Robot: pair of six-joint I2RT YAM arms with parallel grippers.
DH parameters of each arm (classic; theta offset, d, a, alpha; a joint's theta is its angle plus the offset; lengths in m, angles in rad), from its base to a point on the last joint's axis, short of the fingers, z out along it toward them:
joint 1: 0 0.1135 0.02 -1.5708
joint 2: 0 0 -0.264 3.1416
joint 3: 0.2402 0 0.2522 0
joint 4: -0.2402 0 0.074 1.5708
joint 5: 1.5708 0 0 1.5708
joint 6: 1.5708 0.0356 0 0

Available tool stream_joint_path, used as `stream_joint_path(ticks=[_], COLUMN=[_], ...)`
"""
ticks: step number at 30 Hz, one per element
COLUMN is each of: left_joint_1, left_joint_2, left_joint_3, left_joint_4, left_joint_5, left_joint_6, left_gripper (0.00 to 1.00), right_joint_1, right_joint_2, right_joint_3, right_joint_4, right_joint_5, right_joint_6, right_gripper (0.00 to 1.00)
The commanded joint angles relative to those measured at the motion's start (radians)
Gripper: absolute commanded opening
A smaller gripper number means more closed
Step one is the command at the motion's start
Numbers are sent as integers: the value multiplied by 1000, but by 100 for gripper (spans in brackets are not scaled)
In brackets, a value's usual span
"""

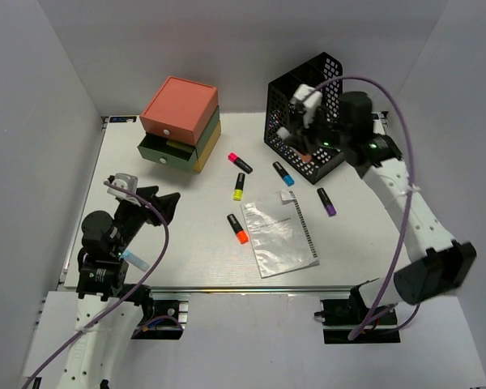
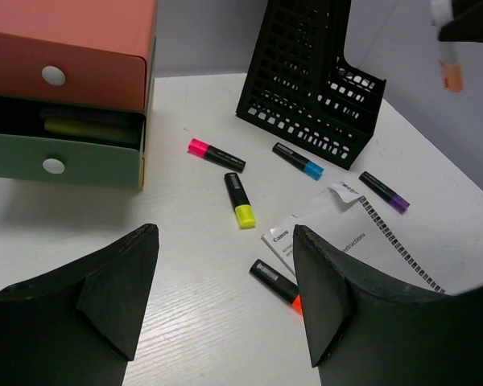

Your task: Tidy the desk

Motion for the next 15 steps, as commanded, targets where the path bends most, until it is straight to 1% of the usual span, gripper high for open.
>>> stream_joint_path(ticks=[1,3,4,6,7,8,10,11,14,15], left_joint_1=[-3,-3,-3,-3,6,6,15,15,15,15], left_joint_2=[-33,-47,-63,-79,-96,-103,-117,-122,-128,-131], left_joint_3=[10,8,8,8,7,6,8,7,10,10], left_joint_4=[-23,-27,-32,-40,-41,-43,-47,-47,-52,-52], left_joint_5=[-45,-59,-76,-93,-99,-112,-126,-131,-146,-148], left_joint_6=[3,3,3,1,-2,-2,-3,-5,-3,-2], left_gripper=[77,77,77,77,77,77,77,77,77,77], right_joint_1=[170,222,282,324,374,390,437,448,489,499], right_joint_2=[109,195,226,318,352,422,496,558,643,657], right_joint_3=[145,202,260,325,402,440,556,587,632,627], right_joint_4=[-1,25,35,61,65,70,74,84,188,279], right_joint_5=[27,66,79,88,94,90,79,68,76,85], right_joint_6=[-32,-25,-24,-30,-33,-38,-33,-25,7,28], right_gripper=[0,0,0,0,0,0,0,0,0,0])
